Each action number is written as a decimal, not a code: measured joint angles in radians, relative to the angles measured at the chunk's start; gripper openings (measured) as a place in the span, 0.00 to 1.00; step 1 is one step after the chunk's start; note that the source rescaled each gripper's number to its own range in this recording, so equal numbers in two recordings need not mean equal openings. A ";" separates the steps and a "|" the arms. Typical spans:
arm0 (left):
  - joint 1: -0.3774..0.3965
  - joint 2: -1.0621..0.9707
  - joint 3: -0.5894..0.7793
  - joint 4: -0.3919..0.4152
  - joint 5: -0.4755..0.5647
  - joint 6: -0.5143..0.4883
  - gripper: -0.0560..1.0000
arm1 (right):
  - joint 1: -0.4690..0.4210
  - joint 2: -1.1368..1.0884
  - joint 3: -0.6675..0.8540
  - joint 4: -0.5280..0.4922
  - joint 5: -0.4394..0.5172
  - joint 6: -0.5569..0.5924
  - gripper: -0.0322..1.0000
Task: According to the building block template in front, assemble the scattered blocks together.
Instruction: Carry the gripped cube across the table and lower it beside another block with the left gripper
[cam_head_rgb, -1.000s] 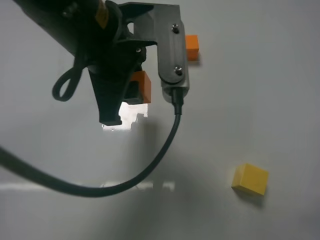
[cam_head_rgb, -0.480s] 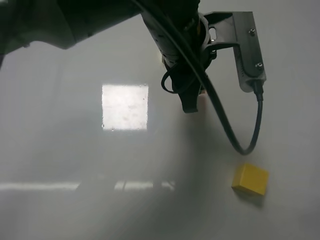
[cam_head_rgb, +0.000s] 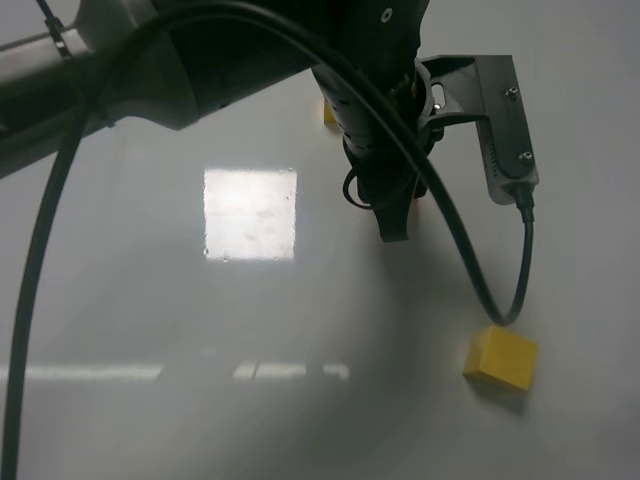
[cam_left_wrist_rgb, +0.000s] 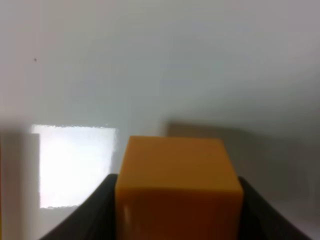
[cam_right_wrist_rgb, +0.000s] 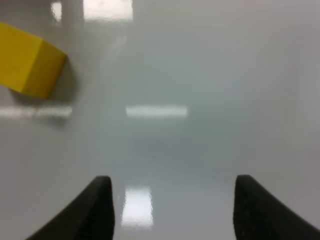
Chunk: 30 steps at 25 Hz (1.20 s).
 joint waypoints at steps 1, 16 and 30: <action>0.000 0.003 0.000 0.000 -0.001 0.000 0.06 | 0.000 0.000 0.000 0.000 0.000 0.000 0.37; 0.003 0.029 -0.005 0.000 -0.016 -0.007 0.08 | 0.000 0.000 0.000 0.000 0.000 0.000 0.37; -0.002 0.015 -0.017 0.005 -0.003 -0.020 0.99 | 0.000 0.000 0.000 0.000 0.000 0.000 0.37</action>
